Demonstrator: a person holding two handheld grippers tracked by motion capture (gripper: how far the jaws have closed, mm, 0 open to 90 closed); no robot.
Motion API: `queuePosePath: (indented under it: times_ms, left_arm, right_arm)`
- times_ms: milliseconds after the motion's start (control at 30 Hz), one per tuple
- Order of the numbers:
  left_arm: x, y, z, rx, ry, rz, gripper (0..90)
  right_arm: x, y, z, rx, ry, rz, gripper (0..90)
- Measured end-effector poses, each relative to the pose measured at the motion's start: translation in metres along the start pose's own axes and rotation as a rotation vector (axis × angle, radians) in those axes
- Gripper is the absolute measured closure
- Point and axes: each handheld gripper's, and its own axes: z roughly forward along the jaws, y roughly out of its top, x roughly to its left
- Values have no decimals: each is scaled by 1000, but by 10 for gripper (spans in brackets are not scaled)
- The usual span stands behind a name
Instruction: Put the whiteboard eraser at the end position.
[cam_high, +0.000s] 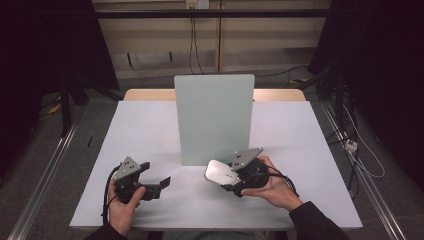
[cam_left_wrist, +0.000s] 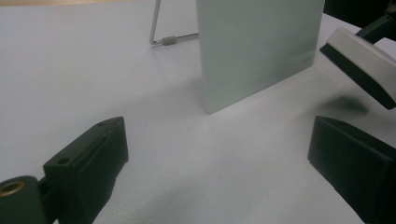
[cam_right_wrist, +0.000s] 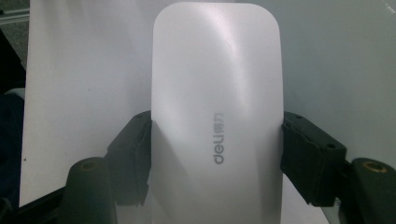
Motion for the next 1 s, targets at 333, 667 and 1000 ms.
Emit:
queuePosePath:
  times_ms: [333, 667, 1000]
  left_arm:
    - [0, 0, 0, 3, -1, -1, 49]
    - [0, 0, 0, 6, -2, 0, 49]
    - [1, 0, 0, 6, -3, -2, 49]
  right_arm:
    - [4, 1, 14, 23, 27, -25, 317]
    - [2, -1, 25, 23, 36, -7, 316]
    - [3, -1, 31, 27, 47, -14, 316]
